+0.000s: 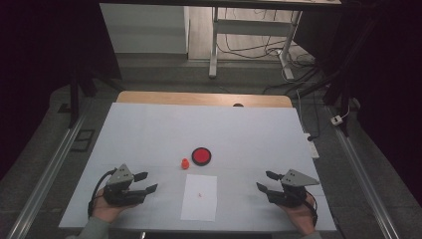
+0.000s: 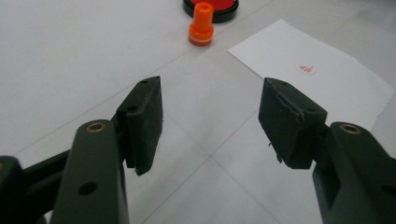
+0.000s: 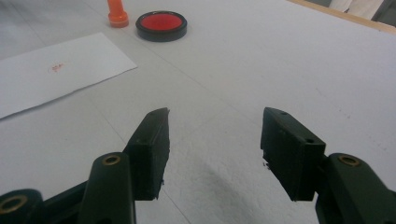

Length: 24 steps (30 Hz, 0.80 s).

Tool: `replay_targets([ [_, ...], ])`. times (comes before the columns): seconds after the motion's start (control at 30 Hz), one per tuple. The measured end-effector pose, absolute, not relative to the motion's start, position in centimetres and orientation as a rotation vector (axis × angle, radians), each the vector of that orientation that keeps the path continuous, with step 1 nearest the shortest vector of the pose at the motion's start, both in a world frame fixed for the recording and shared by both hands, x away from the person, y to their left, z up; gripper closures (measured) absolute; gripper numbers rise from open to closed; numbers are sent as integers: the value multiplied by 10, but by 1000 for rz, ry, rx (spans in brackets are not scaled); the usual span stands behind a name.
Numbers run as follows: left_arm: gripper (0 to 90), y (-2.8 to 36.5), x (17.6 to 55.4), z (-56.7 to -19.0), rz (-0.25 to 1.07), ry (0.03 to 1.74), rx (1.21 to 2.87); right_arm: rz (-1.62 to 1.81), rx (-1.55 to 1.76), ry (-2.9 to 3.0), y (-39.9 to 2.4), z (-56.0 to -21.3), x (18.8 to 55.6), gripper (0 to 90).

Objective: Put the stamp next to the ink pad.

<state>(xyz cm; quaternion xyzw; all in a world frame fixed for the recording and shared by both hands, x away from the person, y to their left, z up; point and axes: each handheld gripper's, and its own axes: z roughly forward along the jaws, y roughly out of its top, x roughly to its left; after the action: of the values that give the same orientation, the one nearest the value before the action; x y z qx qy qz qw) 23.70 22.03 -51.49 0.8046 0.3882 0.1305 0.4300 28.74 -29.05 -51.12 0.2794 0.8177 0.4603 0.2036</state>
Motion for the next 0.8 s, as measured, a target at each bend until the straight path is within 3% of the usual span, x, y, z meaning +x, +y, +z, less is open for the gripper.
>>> replay_targets([
  [0.8, 393, 222, 234, -515, 329, 982, 2005, 1269, 770, 2278, -292, -511, 288, 416],
])
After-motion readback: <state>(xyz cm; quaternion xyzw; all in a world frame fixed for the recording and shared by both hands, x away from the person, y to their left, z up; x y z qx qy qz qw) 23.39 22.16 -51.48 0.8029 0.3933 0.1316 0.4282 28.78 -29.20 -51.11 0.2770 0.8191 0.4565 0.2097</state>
